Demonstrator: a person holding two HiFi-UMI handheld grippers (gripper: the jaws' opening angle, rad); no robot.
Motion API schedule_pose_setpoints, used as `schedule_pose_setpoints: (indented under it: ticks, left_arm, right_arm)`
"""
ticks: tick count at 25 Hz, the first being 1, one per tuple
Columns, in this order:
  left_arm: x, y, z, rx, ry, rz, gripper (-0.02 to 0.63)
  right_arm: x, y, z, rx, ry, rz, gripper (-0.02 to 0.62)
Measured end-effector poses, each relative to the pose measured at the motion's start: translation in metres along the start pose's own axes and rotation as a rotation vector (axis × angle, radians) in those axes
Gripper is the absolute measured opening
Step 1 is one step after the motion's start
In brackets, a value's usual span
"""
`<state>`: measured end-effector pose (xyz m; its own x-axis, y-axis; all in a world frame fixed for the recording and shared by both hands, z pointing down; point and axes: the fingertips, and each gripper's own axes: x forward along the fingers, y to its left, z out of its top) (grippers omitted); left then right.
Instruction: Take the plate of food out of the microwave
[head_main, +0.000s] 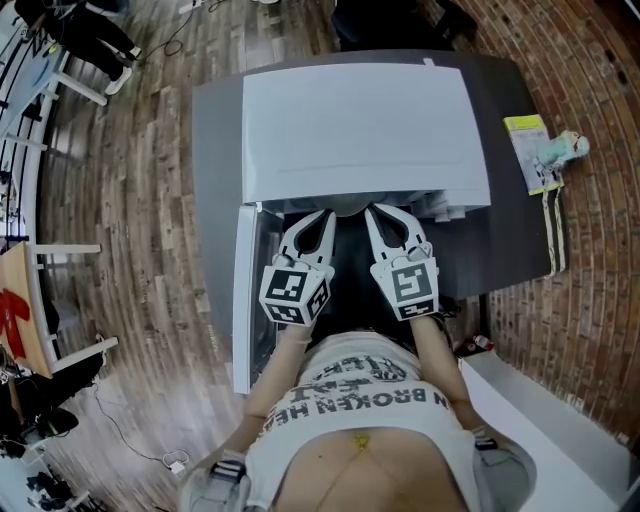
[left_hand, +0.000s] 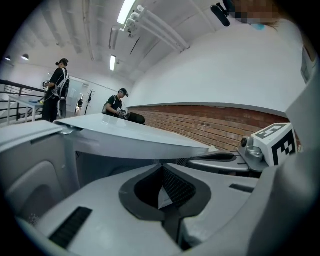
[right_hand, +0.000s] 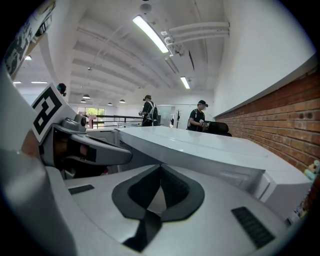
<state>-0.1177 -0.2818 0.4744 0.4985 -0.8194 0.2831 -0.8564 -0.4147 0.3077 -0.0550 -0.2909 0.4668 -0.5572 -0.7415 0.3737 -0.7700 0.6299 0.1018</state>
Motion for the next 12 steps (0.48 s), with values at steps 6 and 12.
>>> schedule_pose_setpoints:
  ticks: [6, 12]
  left_arm:
    - [0.015, 0.020, -0.022, -0.034, 0.034, 0.040, 0.008]
    - [0.027, 0.039, -0.049, -0.077, 0.080, 0.086, 0.008]
  right_arm:
    - [0.018, -0.008, -0.026, 0.024, 0.053, -0.002, 0.009]
    - [0.034, -0.015, -0.055, 0.009, 0.120, -0.007, 0.009]
